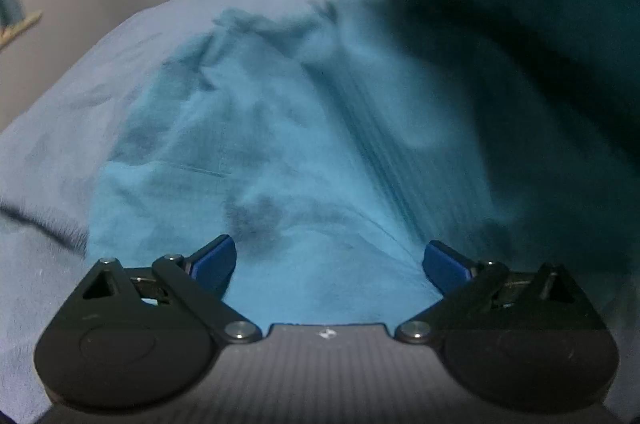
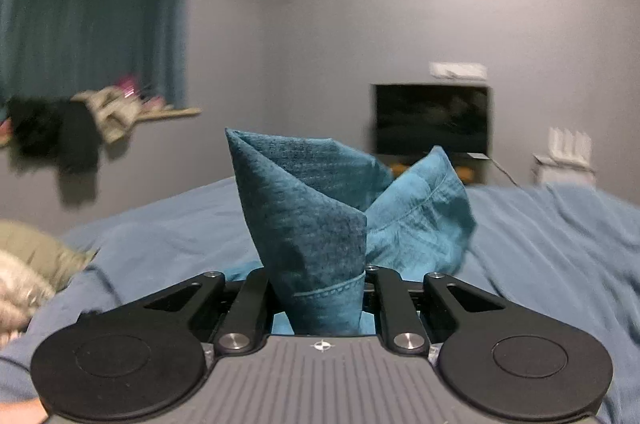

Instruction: Fold large clothes

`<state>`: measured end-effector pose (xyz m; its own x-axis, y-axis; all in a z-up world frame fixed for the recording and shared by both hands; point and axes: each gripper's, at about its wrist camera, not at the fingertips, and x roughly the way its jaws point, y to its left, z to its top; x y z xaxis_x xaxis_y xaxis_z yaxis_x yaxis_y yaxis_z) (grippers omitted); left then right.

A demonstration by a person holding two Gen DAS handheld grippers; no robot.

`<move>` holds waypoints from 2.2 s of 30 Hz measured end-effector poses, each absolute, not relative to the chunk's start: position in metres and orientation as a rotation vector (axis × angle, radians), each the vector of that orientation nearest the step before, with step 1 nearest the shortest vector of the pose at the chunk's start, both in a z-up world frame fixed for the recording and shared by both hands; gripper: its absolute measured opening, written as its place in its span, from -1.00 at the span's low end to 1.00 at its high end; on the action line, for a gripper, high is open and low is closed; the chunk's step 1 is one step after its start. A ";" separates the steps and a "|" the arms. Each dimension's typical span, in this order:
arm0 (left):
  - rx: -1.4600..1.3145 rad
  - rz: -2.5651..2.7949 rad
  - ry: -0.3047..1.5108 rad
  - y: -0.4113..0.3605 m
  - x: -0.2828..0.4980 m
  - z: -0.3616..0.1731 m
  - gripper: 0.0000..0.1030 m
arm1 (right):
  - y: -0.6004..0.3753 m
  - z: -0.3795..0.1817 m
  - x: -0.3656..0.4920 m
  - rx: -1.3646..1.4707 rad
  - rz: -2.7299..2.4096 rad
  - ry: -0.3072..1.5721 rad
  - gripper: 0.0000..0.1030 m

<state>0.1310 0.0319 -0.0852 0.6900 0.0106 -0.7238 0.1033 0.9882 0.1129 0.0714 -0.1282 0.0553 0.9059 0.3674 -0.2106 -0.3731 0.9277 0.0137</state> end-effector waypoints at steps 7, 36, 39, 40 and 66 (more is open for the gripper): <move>-0.366 0.081 0.677 0.137 0.116 -0.053 0.97 | -0.055 0.049 0.054 -0.157 0.490 0.214 -0.76; -0.258 0.095 0.778 0.126 0.142 -0.060 -0.04 | 0.049 -0.032 0.009 -0.211 0.932 0.507 -0.06; -0.251 0.105 0.791 0.121 0.147 -0.062 -0.03 | 0.019 -0.017 -0.013 -0.222 0.953 0.478 0.06; -0.251 0.108 0.791 0.120 0.149 -0.062 -0.02 | 0.010 -0.012 -0.017 -0.216 0.949 0.471 0.07; -0.390 -0.131 0.498 0.122 0.093 -0.007 0.21 | -0.080 -0.023 0.108 0.043 0.538 0.550 -0.53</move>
<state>0.0929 0.1221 -0.0074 0.8721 -0.2157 -0.4393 0.0282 0.9184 -0.3948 0.1084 -0.0803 -0.0227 0.7182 0.4978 -0.4862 -0.4754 0.8613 0.1796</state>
